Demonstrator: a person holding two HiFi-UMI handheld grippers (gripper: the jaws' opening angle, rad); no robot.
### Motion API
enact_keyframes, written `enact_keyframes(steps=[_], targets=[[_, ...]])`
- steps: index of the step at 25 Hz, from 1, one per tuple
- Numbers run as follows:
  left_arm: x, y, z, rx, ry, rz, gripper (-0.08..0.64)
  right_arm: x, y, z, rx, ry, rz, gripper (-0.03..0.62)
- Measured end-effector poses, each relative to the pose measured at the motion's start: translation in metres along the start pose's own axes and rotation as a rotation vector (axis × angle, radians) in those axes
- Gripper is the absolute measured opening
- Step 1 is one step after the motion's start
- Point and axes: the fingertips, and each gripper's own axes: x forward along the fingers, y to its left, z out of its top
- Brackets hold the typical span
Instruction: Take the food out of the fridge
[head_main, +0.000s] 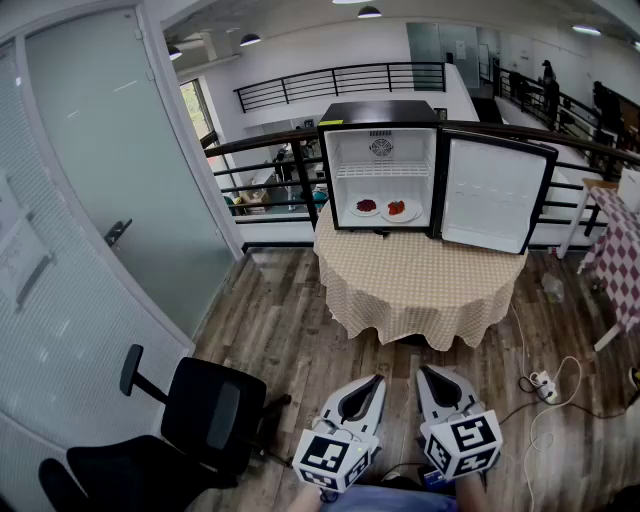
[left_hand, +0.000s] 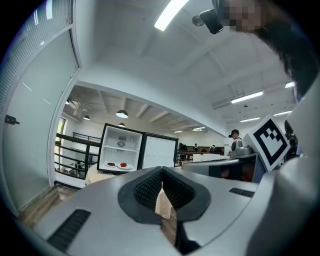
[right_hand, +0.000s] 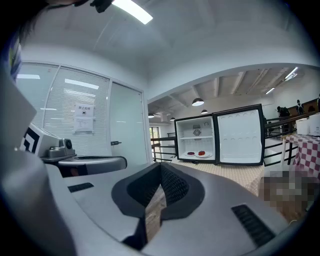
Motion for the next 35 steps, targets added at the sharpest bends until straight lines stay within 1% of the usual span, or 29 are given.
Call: enact_keyframes(steps=[4, 10, 15, 23, 27, 32, 35], targets=[[0.005, -0.003, 0.001, -0.004, 0.002, -0.003, 0.009, -0.003, -0.007, 0.002, 0.006, 0.0, -0.016, 0.017], [0.005, -0.002, -0.003, -0.026, 0.011, 0.011, 0.008, -0.007, -0.012, -0.006, -0.027, 0.008, -0.016, 0.017], [0.006, 0.0, -0.011, -0.04, 0.037, 0.014, 0.009, -0.004, -0.016, -0.012, 0.0, 0.022, -0.02, 0.017], [0.01, 0.017, -0.011, -0.046, 0.049, 0.049, 0.009, 0.011, -0.017, -0.013, 0.02, 0.022, 0.006, 0.017], [0.026, 0.026, -0.012, -0.054, 0.054, 0.041, 0.008, 0.024, -0.026, -0.01, 0.018, 0.022, 0.001, 0.017], [0.061, 0.039, -0.009, -0.028, 0.053, 0.017, 0.008, 0.048, -0.05, -0.003, 0.003, 0.023, -0.012, 0.017], [0.085, 0.052, -0.011, -0.013, 0.057, -0.002, 0.008, 0.07, -0.066, 0.0, 0.011, 0.025, -0.022, 0.017]])
